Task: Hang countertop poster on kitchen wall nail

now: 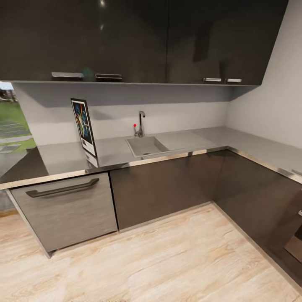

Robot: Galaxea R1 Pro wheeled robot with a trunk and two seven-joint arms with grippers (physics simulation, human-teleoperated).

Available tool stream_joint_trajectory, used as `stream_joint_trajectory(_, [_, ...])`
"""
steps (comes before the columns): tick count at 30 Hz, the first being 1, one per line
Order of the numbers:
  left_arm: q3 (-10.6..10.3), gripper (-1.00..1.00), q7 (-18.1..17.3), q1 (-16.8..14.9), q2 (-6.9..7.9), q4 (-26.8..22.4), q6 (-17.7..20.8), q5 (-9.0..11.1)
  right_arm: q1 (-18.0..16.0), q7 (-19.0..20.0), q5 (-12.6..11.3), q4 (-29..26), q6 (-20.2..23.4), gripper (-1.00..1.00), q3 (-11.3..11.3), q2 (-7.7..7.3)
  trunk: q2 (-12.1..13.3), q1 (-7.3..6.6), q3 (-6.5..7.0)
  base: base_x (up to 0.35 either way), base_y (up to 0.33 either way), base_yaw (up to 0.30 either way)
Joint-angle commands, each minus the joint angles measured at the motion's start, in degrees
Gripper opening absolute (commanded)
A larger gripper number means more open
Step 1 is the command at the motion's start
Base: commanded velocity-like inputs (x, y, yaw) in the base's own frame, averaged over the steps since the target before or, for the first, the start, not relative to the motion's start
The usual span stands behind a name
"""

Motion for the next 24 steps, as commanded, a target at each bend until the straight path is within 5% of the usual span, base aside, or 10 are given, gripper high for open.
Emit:
stream_joint_trajectory(1, [0.03,1.00,0.02,0.02,0.00,-0.06,-0.06,0.00,-0.03,-0.04,0.03,0.04,-0.17,1.00,0.05,0.00,-0.03,0.00,-0.04,0.000,-0.001,0.278])
stream_joint_trajectory(18, [0.07,1.00,-0.03,0.02,0.02,-0.08,-0.13,0.05,-0.04,0.08,0.03,-0.08,-0.09,1.00,0.06,-0.01,-0.03,0.00,-0.11,0.000,0.000,0.265])
stream_joint_trajectory(22, [3.13,1.00,-0.21,0.02,-0.15,-0.70,-0.40,0.18,-0.04,0.27,0.03,-0.20,-0.06,1.00,0.03,-0.20,-0.03,0.00,-0.12,0.000,0.000,0.029])
stream_joint_trajectory(24, [4.44,1.00,-0.31,0.02,-0.36,-12.54,0.05,0.18,-0.04,0.22,0.03,-0.27,-0.15,1.00,-0.13,-0.35,-0.03,0.00,-0.12,0.000,0.000,0.005])
